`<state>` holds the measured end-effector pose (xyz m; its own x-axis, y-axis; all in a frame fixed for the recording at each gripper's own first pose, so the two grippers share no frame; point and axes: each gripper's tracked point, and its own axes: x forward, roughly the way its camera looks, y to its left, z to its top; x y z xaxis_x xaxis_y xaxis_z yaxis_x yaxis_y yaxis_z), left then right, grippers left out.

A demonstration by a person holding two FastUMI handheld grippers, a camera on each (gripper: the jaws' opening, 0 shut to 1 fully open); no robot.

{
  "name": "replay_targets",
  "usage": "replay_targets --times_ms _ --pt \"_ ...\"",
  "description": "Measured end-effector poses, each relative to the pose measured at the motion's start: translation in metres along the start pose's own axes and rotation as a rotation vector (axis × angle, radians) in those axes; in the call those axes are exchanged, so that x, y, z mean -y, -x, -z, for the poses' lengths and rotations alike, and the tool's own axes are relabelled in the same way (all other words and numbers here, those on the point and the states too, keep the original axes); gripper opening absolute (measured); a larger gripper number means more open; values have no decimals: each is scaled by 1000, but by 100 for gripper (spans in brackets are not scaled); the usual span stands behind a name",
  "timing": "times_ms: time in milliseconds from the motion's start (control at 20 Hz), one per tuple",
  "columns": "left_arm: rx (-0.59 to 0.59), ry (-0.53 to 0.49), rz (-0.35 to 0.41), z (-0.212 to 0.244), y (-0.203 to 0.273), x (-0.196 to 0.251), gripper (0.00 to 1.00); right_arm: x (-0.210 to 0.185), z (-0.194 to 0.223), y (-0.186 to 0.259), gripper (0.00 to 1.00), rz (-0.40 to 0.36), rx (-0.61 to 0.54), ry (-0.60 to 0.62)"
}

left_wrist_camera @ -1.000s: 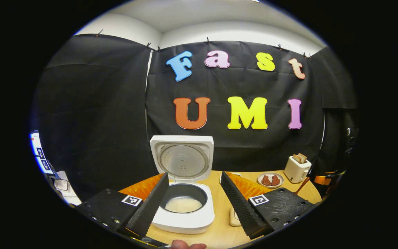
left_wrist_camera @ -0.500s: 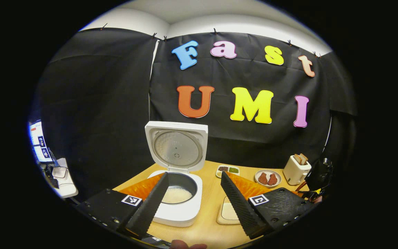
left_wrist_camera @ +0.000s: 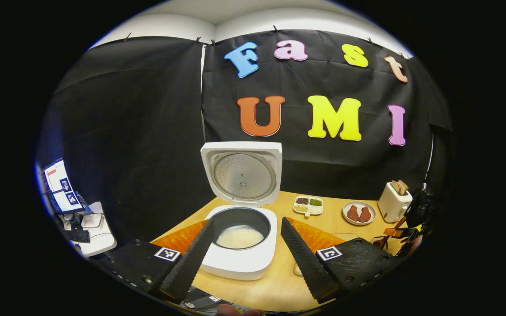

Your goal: Close the left gripper, press the button to open the rice cooker; take a wooden spoon from the chopstick holder with the right hand, scoop a spoonful of rice and pour it into the rice cooker, then put the wooden spoon back into the chopstick holder.

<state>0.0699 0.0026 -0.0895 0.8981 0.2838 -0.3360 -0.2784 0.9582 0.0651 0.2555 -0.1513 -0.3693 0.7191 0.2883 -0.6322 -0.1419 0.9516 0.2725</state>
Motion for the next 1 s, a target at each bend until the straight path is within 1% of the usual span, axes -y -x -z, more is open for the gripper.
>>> replay_targets --times_ms 150,200,300,550,700,750,900,1000 --pt "-8 6 -21 2 0 -10 97 -7 -5 17 24 9 10 -7" --pt "-11 10 -20 2 -2 -13 97 -8 -6 19 21 19 23 -14" --pt "-3 23 2 1 -3 -14 97 -11 -19 28 18 48 53 -12" --pt "39 56 70 -4 -8 -29 97 -17 -70 72 16 153 181 -27" --pt "56 78 108 -2 -12 -40 97 -54 -96 93 15 176 259 -30" --pt "54 81 121 1 -13 -44 97 -71 -98 96 15 166 271 -33" --pt "43 79 140 3 -19 -60 96 -127 -91 90 15 120 283 -43" --pt "38 90 144 1 -23 -73 95 -152 -76 73 15 115 273 -19"
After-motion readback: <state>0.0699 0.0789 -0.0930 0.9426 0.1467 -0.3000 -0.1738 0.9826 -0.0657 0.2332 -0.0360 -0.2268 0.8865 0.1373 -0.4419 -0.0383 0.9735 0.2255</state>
